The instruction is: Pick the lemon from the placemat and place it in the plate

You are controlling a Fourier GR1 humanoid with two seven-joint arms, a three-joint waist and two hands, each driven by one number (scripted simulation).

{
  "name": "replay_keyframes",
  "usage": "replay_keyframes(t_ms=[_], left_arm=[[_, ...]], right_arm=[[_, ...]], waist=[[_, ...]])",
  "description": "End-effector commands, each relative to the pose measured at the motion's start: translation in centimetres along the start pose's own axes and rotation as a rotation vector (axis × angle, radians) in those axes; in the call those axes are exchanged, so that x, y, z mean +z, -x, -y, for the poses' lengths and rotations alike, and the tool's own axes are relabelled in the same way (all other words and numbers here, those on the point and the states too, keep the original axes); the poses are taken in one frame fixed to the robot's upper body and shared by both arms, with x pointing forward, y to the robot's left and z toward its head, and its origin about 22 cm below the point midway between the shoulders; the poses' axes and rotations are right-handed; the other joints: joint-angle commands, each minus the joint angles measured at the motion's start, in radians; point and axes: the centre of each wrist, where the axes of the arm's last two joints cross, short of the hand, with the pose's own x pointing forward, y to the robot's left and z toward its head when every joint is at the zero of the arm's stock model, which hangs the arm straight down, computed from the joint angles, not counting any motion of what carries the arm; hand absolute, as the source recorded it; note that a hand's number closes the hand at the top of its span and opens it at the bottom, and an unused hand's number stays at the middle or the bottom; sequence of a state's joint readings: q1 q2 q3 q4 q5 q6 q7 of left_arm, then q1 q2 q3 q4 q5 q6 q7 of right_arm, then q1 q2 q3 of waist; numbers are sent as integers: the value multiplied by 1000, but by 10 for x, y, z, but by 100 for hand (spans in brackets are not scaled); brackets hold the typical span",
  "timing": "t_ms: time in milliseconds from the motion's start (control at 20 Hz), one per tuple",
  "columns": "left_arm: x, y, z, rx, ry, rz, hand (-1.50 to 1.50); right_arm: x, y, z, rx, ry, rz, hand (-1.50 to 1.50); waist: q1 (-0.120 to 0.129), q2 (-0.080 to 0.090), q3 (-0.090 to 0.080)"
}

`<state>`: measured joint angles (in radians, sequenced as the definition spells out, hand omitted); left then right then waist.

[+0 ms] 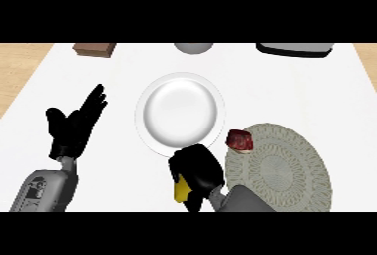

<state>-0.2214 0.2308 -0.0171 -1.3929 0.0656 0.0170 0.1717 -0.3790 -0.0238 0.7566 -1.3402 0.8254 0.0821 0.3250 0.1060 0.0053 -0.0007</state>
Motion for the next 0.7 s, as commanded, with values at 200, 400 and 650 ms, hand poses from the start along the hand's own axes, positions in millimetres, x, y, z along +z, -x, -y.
replay_keyframes(t_ms=[200,400,650], left_arm=[[-4,1,17,10,20,-11,0],[-7,3,11,6,11,-18,0],[-7,4,-2,-3,1,-15,0]], right_arm=[[0,-73,32,39,449,71,150],[-6,-90,47,64,641,-3,150],[-11,-104,55,-58,744,-136,150]], waist=[[-3,-11,1],[-11,-11,-2],[-11,-4,-2]])
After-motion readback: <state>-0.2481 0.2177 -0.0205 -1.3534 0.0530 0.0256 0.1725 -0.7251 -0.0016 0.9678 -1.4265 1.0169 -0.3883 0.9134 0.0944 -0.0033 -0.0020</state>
